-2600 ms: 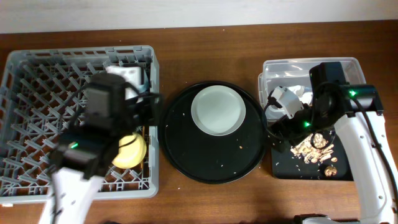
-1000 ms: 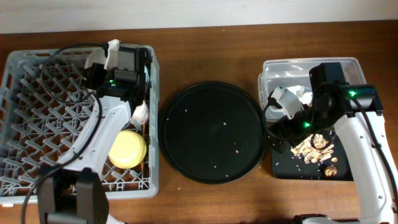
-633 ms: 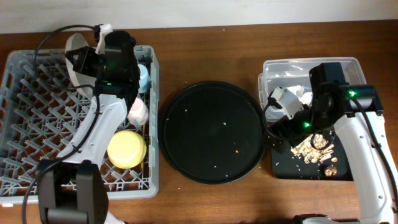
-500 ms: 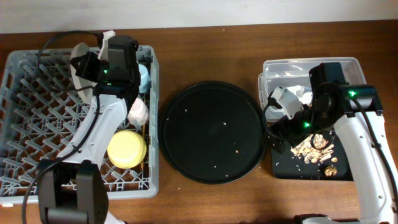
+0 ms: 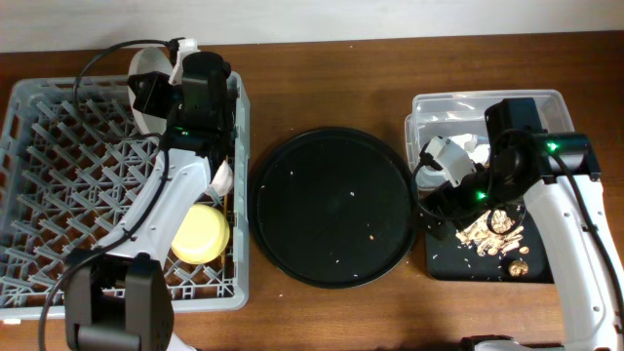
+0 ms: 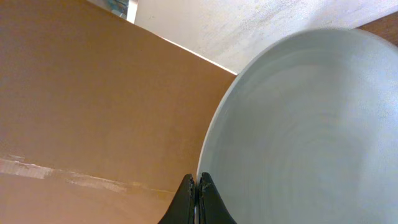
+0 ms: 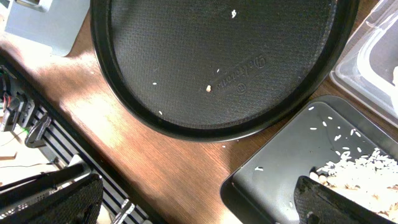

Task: Sort waste into correct bins and load items into the dishwasher rack
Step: 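Grasp white plate with left gripper and lift it into the rack, then stand white plate upright in rack slot and release with left gripper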

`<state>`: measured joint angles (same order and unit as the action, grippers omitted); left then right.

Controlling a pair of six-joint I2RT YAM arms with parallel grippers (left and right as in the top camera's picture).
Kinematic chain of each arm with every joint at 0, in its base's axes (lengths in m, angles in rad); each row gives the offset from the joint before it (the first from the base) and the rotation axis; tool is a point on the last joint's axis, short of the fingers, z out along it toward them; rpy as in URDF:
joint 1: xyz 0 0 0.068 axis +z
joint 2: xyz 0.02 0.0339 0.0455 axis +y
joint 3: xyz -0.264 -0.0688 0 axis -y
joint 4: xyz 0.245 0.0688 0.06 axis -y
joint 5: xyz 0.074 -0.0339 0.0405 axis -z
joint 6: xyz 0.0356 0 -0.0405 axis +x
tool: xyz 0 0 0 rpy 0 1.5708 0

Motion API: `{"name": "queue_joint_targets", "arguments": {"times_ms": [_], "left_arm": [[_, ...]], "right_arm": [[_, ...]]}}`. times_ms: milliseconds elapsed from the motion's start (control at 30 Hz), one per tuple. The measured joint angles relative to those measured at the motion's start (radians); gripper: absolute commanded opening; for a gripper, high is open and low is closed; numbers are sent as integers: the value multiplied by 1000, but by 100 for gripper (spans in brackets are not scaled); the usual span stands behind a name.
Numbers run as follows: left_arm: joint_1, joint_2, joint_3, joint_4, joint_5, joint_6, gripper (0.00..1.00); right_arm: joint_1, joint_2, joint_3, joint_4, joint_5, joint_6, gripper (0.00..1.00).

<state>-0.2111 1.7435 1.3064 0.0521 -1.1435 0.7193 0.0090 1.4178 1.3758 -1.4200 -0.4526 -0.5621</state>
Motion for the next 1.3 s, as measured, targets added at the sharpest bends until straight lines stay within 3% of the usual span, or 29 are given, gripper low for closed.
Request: {"name": "queue_joint_targets", "arguments": {"times_ms": [267,300,333,400,433,467,500,667,767,833,933,967,1000,1100,1300], "left_arm": [[21,0,0,-142,48,0,4],[36,0,0,-161,64,-17,16],[49,0,0,-169,80,-31,36],[63,0,0,-174,95,-55,47],[67,0,0,-175,102,-62,61],[68,0,0,-176,112,-66,92],[68,0,0,-177,116,-69,99],[68,0,0,-143,124,-96,99],[56,-90,5,-278,252,-271,99],[63,-222,23,-338,384,-476,99],[100,-399,35,-486,800,-744,99],[101,-421,39,-523,913,-779,99],[100,-433,40,-569,1019,-808,99],[100,-431,40,-665,1133,-845,100],[100,-431,43,-860,1167,-852,99]], "right_arm": [[0,0,0,0,0,0,99],[0,0,0,0,0,1,99],[0,0,0,0,0,0,99],[0,0,0,0,0,1,99],[0,0,0,0,0,0,99],[0,0,0,0,0,0,99],[0,0,0,0,0,0,99],[0,0,0,0,0,0,99],[0,0,0,1,0,0,99],[0,0,0,2,0,0,99],[0,0,0,2,0,0,99],[0,0,0,0,0,0,99],[0,0,0,1,0,0,99],[0,0,0,2,0,0,99],[0,0,0,0,0,0,99]]}}
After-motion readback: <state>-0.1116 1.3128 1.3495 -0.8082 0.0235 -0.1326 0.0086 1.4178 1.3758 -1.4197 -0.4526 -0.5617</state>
